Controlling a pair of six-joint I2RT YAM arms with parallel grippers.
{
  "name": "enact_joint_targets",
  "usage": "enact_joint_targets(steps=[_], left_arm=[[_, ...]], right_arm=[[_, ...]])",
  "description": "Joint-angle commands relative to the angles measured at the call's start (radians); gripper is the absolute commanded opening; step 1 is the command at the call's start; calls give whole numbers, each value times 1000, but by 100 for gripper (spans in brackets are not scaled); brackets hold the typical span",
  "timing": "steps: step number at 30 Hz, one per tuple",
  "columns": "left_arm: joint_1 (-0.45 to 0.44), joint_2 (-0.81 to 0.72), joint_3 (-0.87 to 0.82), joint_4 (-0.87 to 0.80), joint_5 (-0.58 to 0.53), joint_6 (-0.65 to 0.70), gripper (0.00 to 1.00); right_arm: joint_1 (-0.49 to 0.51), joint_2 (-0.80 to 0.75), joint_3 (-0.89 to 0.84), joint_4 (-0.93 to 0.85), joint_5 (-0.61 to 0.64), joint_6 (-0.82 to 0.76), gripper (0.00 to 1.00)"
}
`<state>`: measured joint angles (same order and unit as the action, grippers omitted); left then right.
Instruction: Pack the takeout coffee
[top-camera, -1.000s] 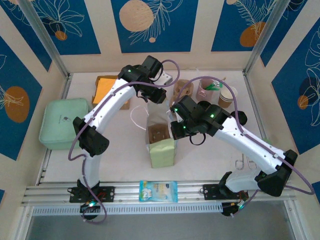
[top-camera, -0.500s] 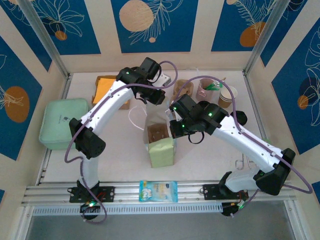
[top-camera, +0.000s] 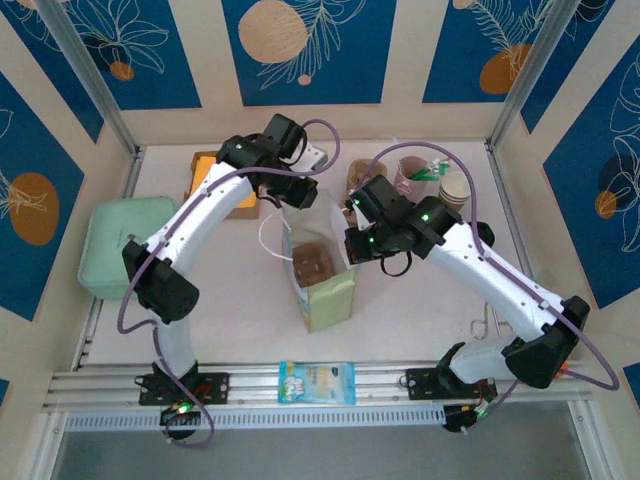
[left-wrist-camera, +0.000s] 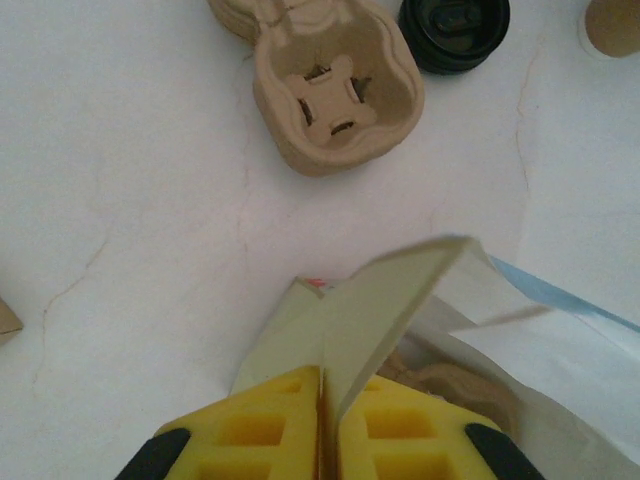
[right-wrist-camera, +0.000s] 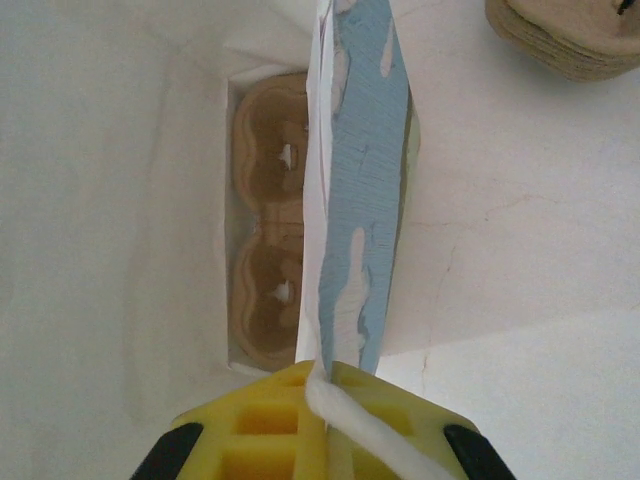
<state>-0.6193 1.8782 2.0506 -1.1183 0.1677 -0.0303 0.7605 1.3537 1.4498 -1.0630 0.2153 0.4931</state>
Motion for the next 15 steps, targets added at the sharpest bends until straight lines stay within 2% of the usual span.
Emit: enact_joint_targets(steps=[1, 15], left_arm=[[3, -53, -58, 26, 58, -28, 11], [3, -99, -150, 102, 116, -57, 11]], right_arm=[[-7, 31, 32, 19, -27, -22, 0], [26, 103, 55, 75, -47, -8, 0]])
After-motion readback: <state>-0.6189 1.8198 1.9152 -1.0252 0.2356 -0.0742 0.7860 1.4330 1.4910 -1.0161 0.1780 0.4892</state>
